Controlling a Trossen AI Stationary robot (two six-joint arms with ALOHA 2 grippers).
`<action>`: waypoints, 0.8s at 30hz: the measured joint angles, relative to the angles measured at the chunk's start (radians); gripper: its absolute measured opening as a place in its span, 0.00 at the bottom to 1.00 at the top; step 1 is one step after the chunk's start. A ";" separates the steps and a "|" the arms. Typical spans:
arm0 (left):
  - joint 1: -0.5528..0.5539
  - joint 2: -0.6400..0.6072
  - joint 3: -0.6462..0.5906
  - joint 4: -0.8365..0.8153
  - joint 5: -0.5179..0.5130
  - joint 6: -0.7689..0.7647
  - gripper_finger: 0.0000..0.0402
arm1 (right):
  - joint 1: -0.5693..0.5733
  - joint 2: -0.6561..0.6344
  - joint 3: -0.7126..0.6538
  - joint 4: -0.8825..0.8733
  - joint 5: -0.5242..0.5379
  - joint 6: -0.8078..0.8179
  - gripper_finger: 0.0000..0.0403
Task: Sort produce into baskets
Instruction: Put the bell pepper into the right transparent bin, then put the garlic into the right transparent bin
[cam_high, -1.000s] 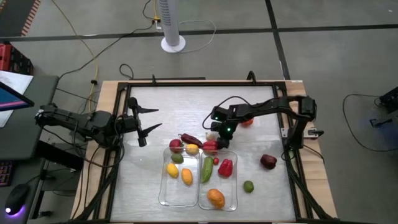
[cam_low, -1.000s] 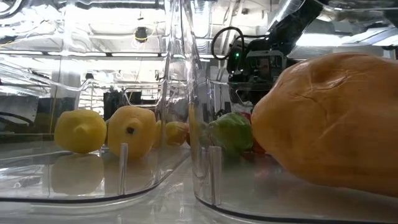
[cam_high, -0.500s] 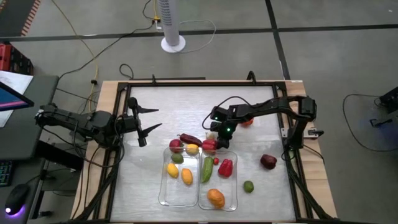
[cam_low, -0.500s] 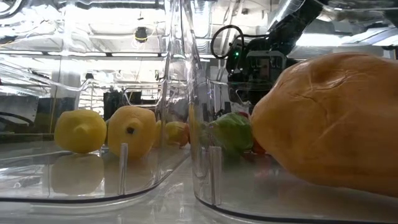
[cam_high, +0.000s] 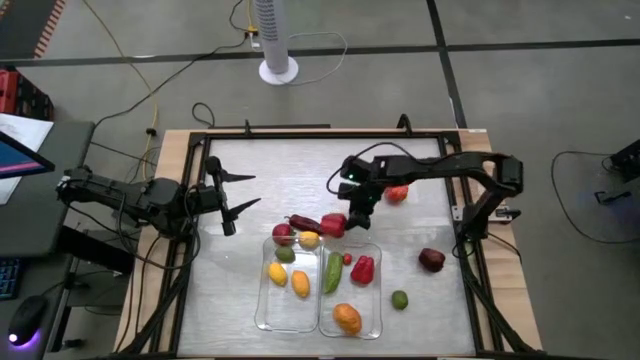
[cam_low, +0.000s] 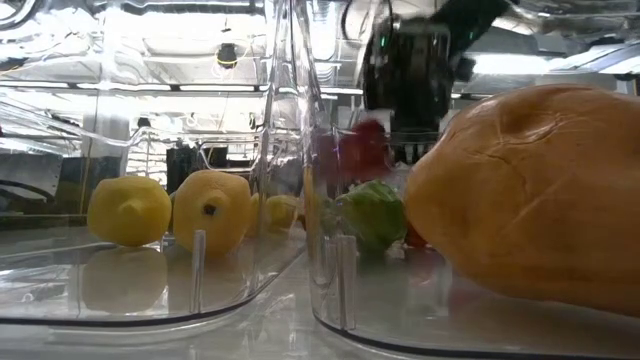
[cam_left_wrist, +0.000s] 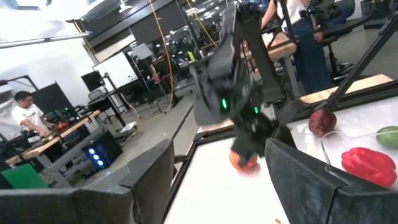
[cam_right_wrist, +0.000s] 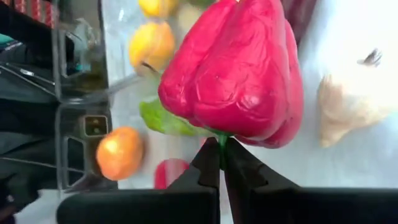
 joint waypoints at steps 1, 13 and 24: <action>0.000 0.000 0.000 -0.001 -0.001 0.000 0.60 | 0.003 -0.021 0.014 -0.021 0.015 0.000 0.08; 0.000 0.000 0.000 -0.004 -0.004 -0.008 0.60 | 0.249 -0.218 0.038 -0.067 0.090 0.009 0.15; 0.000 0.000 0.000 0.003 -0.003 -0.027 0.60 | 0.379 -0.202 0.036 -0.220 0.296 0.164 0.43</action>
